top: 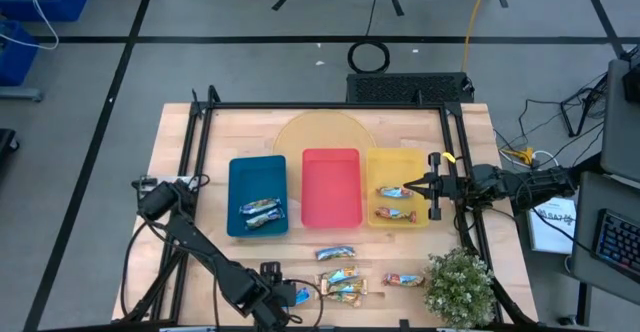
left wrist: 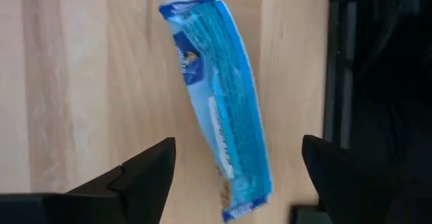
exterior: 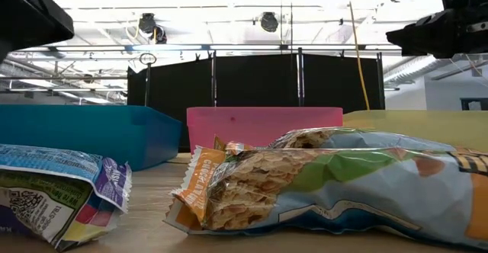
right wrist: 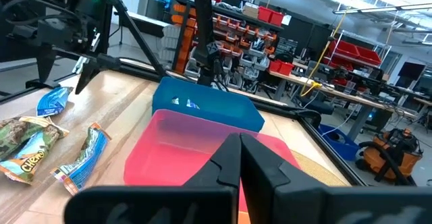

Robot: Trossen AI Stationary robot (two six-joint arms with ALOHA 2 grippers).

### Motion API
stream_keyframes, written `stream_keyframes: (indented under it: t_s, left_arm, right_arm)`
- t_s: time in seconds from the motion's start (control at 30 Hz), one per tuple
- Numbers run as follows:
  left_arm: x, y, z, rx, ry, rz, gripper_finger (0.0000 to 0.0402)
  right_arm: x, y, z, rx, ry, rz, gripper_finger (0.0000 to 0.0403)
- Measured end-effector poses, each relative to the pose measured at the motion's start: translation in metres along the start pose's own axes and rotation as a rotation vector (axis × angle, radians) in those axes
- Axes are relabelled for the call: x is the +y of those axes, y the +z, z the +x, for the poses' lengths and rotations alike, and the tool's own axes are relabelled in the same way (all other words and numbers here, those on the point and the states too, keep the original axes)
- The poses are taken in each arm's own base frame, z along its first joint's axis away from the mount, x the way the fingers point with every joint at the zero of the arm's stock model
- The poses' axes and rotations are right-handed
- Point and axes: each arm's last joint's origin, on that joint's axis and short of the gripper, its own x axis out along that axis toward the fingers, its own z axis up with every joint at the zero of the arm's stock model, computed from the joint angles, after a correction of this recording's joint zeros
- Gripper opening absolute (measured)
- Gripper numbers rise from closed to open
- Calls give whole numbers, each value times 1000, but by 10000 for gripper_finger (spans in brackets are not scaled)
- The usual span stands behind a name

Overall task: Pick and place Granola Bars by type
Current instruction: Put the blue granola bar into the blue bin

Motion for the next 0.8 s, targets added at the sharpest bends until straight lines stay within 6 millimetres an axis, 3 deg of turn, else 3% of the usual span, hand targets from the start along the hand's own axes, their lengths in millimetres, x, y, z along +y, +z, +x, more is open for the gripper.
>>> stream_keyframes:
  t_s: [0.23, 0.47, 0.63, 0.8]
  left_arm:
    - [7, 7, 1, 20, -15, 27, 293]
    - [8, 8, 2, 28, -30, -73, 292]
    - [-1, 3, 24, 52, -60, -152, 292]
    - [-1, -3, 49, 40, 38, -166, 291]
  right_arm:
    - [0, 0, 0, 0, 0, 22, 0]
    - [0, 1, 0, -16, 6, 54, 0]
    - [2, 2, 0, -36, 76, 41, 0]
    - [2, 2, 0, -34, 74, 27, 0]
